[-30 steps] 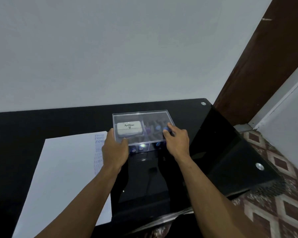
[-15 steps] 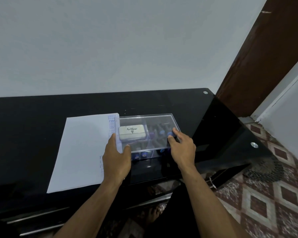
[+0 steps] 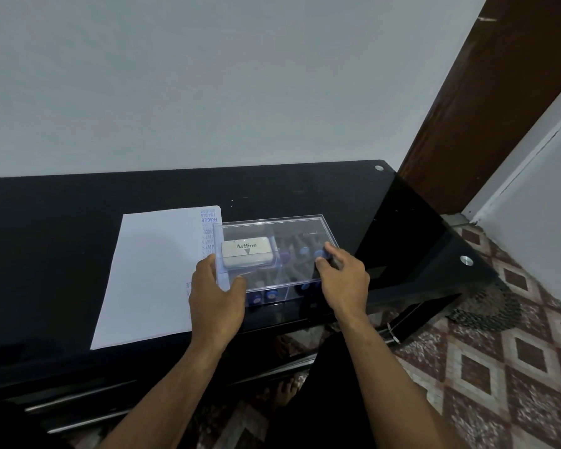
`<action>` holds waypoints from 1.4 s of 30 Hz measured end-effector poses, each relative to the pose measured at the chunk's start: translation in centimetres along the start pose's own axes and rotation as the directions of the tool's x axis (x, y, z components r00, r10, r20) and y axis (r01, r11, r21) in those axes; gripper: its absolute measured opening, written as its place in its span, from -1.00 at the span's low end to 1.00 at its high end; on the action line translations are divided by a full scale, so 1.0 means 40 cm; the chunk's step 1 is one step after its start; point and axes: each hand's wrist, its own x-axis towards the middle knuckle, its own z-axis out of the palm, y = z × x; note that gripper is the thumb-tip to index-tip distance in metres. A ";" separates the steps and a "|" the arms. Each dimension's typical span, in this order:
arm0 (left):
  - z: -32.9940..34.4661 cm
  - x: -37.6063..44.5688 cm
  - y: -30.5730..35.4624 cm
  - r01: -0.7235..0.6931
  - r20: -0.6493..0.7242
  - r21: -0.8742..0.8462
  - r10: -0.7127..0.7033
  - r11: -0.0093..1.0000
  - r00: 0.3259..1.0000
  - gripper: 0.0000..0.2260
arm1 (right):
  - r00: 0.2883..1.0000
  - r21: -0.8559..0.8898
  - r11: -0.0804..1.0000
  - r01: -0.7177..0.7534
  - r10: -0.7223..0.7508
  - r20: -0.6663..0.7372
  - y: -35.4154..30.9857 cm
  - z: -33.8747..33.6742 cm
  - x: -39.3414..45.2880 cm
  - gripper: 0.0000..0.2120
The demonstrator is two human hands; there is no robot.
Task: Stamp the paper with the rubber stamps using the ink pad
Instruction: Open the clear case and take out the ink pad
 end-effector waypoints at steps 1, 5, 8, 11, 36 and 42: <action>0.001 0.003 -0.001 0.000 0.000 0.002 0.000 1.000 1.000 -0.60 | 1.000 -0.005 1.000 0.001 -0.001 0.000 -0.001 0.000 0.001 -0.69; 0.002 0.020 0.005 0.017 -0.008 0.039 -0.016 0.999 1.000 -0.62 | 0.999 -0.077 0.996 0.050 -0.050 0.001 -0.011 -0.006 -0.002 -0.68; -0.003 0.045 0.020 0.018 -0.032 0.113 -0.014 0.993 0.999 -0.66 | 0.992 -0.248 0.961 0.123 -0.127 0.000 -0.016 -0.005 0.011 -0.70; -0.004 0.070 0.033 -0.005 -0.024 0.199 0.010 0.980 1.000 -0.56 | 0.983 -0.377 0.909 0.180 -0.176 0.046 -0.030 -0.004 0.032 -0.83; 0.007 0.114 0.072 -0.109 -0.091 0.406 0.159 0.907 0.983 -0.61 | 0.953 -0.613 0.753 0.240 -0.301 0.002 -0.072 0.014 0.090 -0.79; -0.050 0.161 0.075 -0.048 -0.174 0.356 0.117 0.933 0.978 -0.65 | 0.952 -0.529 0.804 0.271 -0.307 0.020 -0.112 0.046 0.089 -0.80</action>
